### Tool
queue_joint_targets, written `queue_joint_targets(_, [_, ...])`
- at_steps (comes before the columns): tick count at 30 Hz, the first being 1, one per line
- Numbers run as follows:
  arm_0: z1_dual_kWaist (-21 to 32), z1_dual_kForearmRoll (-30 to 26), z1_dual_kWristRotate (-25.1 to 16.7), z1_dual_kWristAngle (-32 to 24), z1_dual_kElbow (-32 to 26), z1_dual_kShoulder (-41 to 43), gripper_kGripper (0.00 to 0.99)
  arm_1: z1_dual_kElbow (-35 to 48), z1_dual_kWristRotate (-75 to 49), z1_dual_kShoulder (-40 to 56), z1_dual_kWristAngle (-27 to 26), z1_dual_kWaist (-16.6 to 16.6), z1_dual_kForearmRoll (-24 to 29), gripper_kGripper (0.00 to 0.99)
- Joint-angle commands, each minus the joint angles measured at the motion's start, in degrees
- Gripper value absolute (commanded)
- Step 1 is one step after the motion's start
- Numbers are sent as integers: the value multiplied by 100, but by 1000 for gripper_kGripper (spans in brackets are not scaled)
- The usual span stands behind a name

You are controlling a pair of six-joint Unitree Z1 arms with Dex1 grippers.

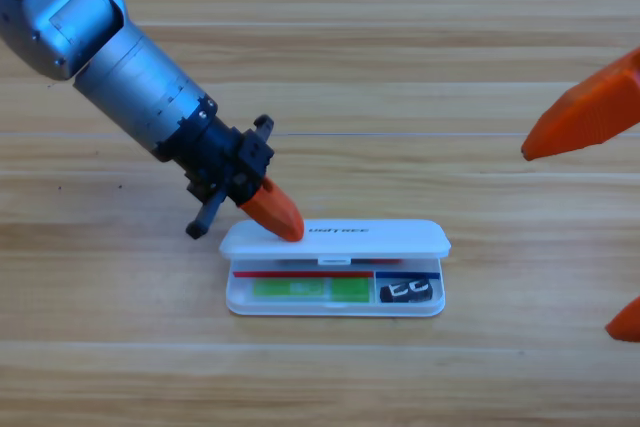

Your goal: Clean up eraser and pencils

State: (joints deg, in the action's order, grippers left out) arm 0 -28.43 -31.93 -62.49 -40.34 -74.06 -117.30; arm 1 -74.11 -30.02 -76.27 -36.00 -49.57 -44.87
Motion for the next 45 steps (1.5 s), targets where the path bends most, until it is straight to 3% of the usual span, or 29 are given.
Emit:
queue_joint_targets(1, [-198,178,53,79,181,-311,0,204,31,-19,-144,158,75,990])
queue_joint_targets(21, [-435,829,132,158,428,-786,0,204,40,-46,-179,158,75,990])
queue_joint_targets(32, [-479,917,220,202,419,-838,0,204,40,-46,-197,158,75,990])
queue_joint_targets(39, [-189,55,246,158,-38,181,0,195,40,-72,-197,158,75,990])
queue_joint_targets(40, [-83,-85,246,149,-91,366,104,195,40,-72,-206,158,75,990])
queue_joint_targets(43, [277,-525,246,123,-170,911,831,186,49,-72,-206,158,75,990])
queue_joint_targets(44, [400,-621,246,114,-144,1078,942,186,49,-72,-206,158,75,990])
queue_joint_targets(45, [514,-692,246,79,-82,1245,969,186,49,-72,-206,158,75,990])
